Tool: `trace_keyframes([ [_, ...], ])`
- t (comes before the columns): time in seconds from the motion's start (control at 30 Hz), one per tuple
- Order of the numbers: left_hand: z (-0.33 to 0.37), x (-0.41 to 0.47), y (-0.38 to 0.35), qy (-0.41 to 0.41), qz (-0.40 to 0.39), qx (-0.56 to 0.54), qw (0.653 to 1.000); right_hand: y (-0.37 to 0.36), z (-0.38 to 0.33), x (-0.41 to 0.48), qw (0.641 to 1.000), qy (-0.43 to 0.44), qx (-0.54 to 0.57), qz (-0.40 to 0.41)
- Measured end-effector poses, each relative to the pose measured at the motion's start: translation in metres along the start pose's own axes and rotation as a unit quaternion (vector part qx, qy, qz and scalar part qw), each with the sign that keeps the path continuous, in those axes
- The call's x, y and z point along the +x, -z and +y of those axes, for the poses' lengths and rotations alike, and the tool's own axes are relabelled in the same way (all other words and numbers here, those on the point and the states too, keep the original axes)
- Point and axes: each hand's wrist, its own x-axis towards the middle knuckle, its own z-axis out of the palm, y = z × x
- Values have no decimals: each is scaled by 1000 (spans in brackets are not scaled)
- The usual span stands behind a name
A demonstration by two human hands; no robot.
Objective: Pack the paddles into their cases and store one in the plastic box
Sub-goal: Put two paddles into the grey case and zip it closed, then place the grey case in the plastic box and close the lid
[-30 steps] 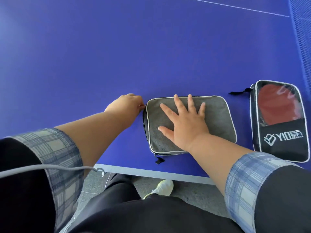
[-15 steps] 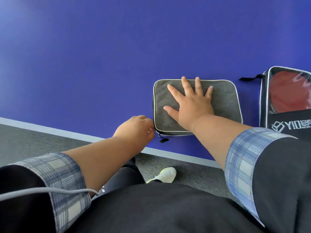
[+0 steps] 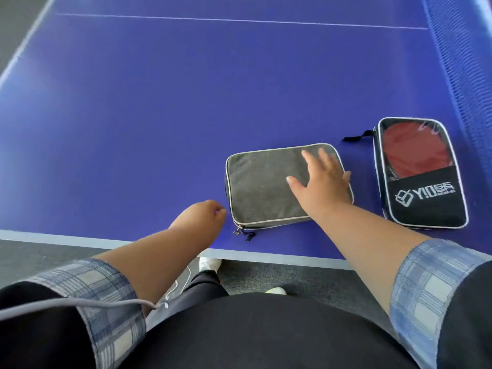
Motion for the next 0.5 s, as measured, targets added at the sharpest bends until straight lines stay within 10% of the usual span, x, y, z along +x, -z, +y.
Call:
trace_keyframes([
  [0.2,29,12,2,129,-132,-402,897,25,45,-16,942,-205,254,-80],
  [0.5,37,30,27,126,-169,-360,909,36,42,-56,862,-279,420,-50],
])
